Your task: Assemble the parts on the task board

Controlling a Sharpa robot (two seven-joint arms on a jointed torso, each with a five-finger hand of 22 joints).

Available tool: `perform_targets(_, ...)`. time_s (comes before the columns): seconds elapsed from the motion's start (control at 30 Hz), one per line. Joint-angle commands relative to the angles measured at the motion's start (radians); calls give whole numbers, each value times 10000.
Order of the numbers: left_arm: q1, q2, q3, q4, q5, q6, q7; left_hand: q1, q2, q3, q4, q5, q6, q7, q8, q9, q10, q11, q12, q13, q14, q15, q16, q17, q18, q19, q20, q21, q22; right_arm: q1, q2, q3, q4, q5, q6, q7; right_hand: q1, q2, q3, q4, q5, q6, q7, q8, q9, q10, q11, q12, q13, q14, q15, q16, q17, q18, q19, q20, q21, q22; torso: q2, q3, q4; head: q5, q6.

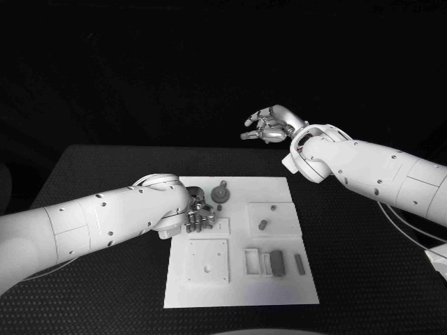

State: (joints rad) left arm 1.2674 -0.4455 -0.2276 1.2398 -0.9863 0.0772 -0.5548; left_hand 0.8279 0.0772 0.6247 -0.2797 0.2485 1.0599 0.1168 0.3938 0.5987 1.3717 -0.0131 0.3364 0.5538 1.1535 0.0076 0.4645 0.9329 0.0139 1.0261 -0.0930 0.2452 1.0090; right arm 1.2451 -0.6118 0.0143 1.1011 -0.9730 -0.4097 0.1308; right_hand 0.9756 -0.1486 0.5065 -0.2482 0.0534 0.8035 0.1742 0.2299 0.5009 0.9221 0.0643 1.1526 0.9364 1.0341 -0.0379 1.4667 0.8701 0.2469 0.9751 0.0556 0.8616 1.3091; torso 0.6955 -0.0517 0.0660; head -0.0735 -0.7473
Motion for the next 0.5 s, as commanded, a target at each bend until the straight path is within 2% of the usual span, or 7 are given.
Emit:
perform_targets(0.03, -224, 156, -115, 23, 269, 629, 225, -197, 0, -92, 94, -196, 715, -637, 34, 26, -42, -48, 82, 30, -46, -66, 75, -23, -104, -42, -51, -85, 42, -1, 10, 6, -2, -1, 126, 55, 0, 78, -44, -16, -33, 1, 46, 16, -17, -79, 22, 59, -10, -70, -25, 33, -15, 148, -80, 13, -44, 136, -3, 1, -6, 6, -8)
perform_targets(0.5, -224, 321, -114, -78, 269, 530, 291, -262, -58, -125, 187, -383, 772, -665, 37, 91, -17, -71, 150, 83, -27, -86, 168, -50, -89, 0, -69, -80, 118, -1, 39, 6, -11, -1, 137, 61, -6, 79, -49, -21, -32, -3, 47, 16, -21, -83, 24, 63, -18, -74, -24, 34, -20, 149, -82, 15, -47, 136, 1, -2, -8, -14, -8)
